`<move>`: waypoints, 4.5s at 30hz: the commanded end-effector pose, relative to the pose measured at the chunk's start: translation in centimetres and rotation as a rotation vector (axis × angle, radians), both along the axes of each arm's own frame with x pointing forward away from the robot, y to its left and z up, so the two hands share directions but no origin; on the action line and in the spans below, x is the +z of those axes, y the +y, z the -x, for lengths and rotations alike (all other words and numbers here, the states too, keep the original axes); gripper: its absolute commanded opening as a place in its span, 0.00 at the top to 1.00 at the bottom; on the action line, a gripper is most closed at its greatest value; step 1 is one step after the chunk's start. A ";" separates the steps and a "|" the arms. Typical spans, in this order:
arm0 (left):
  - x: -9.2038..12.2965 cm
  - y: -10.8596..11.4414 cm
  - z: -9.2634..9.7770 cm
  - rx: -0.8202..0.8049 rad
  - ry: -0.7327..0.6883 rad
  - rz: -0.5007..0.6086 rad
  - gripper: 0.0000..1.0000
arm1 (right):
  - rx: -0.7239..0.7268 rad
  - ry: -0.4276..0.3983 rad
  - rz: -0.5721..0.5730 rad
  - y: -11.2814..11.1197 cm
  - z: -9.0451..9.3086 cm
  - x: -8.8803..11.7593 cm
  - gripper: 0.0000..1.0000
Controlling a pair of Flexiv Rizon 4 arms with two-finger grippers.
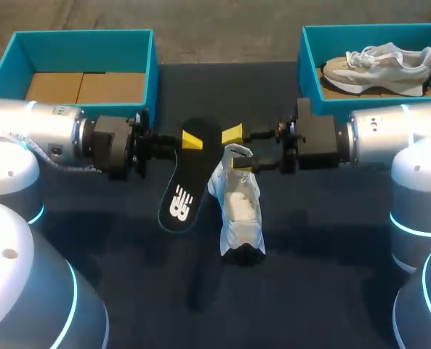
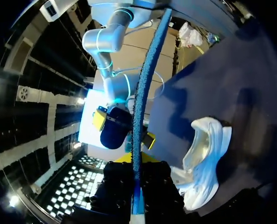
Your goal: Take the shoe out of the shoebox, open the shoe tongue, remove and reinsert the insole, then place the shoe into the shoebox
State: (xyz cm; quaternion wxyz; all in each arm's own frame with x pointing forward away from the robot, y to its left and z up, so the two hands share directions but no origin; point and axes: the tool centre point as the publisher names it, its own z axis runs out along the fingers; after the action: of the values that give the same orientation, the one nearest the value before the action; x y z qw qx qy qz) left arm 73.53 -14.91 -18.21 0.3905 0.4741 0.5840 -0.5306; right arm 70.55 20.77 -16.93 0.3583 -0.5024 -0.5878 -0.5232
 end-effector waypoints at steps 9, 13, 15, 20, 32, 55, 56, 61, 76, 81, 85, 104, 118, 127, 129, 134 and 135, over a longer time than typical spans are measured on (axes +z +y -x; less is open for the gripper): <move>-0.6 1.5 1.2 -0.093 0.301 -0.021 1.00 | 0.090 -0.383 0.406 -2.2 2.6 1.4 0.00; -0.7 1.5 1.3 -0.090 0.334 0.000 1.00 | 0.090 -0.383 0.406 -2.2 2.6 1.4 0.00; -0.8 1.4 1.4 -0.087 0.346 0.014 1.00 | 0.090 -0.383 0.406 -2.2 2.6 1.4 0.00; -0.9 1.0 1.7 -0.084 0.352 0.034 1.00 | 0.090 -0.383 0.406 -2.2 2.6 1.4 0.00; -0.9 0.7 2.2 -0.048 0.406 0.145 1.00 | 0.103 -0.567 0.503 -4.2 2.9 -1.1 0.00; -0.8 0.1 3.4 -0.017 0.484 0.182 1.00 | 0.340 -0.750 0.662 -5.2 3.2 -3.0 0.00; -0.7 0.0 3.4 -0.014 0.483 0.184 1.00 | 0.340 -0.750 0.662 -5.2 3.2 -3.0 0.00; -0.6 -0.3 3.5 -0.002 0.491 0.193 1.00 | 0.484 -0.935 0.779 -5.7 3.0 -3.8 0.00; -0.9 -0.8 4.2 -0.005 0.525 0.170 1.00 | 0.756 -1.189 0.774 -6.2 2.6 -5.1 0.00; -1.3 -0.8 4.6 -0.002 0.513 0.171 1.00 | 0.756 -1.189 0.774 -6.2 2.6 -5.1 0.00; -1.8 -0.9 4.8 -0.003 0.500 0.166 1.00 | 0.756 -1.189 0.774 -6.2 2.6 -5.1 0.00; -3.2 -3.0 6.6 -0.010 0.496 0.180 1.00 | 0.748 -1.176 0.955 -9.9 3.5 -8.4 0.00; -4.5 -4.0 6.8 0.018 0.507 0.192 1.00 | 0.843 -1.248 0.993 -10.2 2.4 -9.5 0.00; -5.4 -4.7 6.7 0.022 0.529 0.194 1.00 | 0.860 -1.316 1.026 -11.6 1.0 -9.3 0.00; -5.6 -4.8 6.7 0.029 0.535 0.191 1.00 | 0.868 -1.328 1.038 -12.0 0.9 -9.3 0.00; -6.2 -4.8 6.7 0.047 0.541 0.183 1.00 | 0.909 -1.386 1.021 -12.8 0.8 -9.4 0.00; -6.3 -4.8 6.7 0.048 0.543 0.183 1.00 | 0.916 -1.398 1.008 -12.8 0.8 -9.5 0.00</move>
State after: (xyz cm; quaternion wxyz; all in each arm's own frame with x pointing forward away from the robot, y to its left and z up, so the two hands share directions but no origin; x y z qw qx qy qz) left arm 67.05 -19.44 -24.31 0.2709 0.2656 0.6281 -0.6793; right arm 70.03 8.79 -26.32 -0.1599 0.0959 -0.9643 -0.1882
